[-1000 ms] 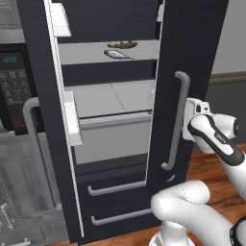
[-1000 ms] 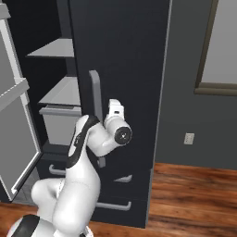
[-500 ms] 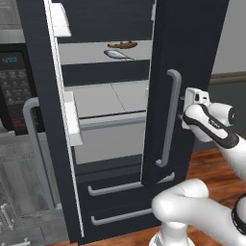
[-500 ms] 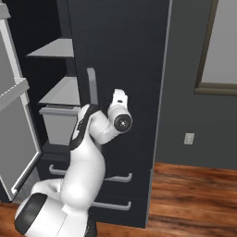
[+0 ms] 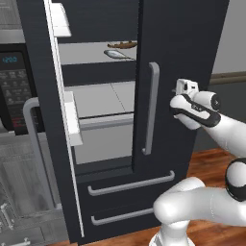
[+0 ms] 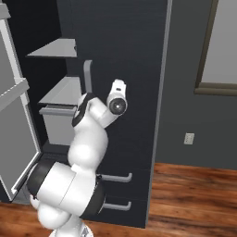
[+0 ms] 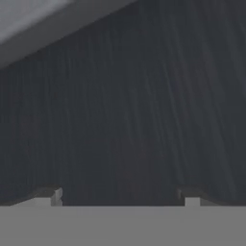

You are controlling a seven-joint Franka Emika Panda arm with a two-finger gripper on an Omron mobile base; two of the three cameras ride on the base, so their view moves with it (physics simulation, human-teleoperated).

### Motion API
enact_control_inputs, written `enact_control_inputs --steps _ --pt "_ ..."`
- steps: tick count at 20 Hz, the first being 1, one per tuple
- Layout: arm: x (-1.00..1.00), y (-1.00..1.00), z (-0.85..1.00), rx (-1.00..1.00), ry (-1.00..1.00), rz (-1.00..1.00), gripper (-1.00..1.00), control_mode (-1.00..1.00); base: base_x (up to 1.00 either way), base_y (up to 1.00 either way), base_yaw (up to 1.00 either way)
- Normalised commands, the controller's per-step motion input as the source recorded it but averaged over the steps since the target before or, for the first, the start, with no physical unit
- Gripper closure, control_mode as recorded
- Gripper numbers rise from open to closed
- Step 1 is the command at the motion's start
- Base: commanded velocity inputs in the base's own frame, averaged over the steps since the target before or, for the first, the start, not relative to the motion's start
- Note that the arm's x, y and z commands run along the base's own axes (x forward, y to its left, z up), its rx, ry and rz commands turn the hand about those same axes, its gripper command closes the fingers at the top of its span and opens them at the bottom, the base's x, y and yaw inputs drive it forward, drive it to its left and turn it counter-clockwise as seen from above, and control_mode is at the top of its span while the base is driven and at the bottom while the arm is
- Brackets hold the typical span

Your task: Place the fish on the counter behind the older fish on the same shelf of the fridge to maintain FIFO order. Close the fridge door when finished.

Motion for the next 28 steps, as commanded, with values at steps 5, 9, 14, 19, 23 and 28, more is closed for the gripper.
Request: enact_control_inputs --steps 5,9,14,19,23,28 --pt "0.41 0.00 0.00 0.00 0.00 -0.07 -1.00 -1.00 0.00 0.00 0.00" --pt "0.38 0.00 0.01 0.00 0.00 -0.09 -1.00 -1.00 0.00 0.00 0.00" --pt "0.15 0.00 0.15 0.00 0.00 -0.07 -1.00 -1.00 0.00 0.00 0.00" --pt "-0.88 -0.11 0.71 -0.08 0.01 -0.02 -1.00 -1.00 0.00 0.00 0.00" --pt "-0.99 -0.07 1.00 -0.15 0.10 -0.03 -1.00 -1.00 0.00 0.00 0.00" --pt "-0.93 0.06 0.79 -0.18 0.14 -0.08 -1.00 -1.00 0.00 0.00 0.00"
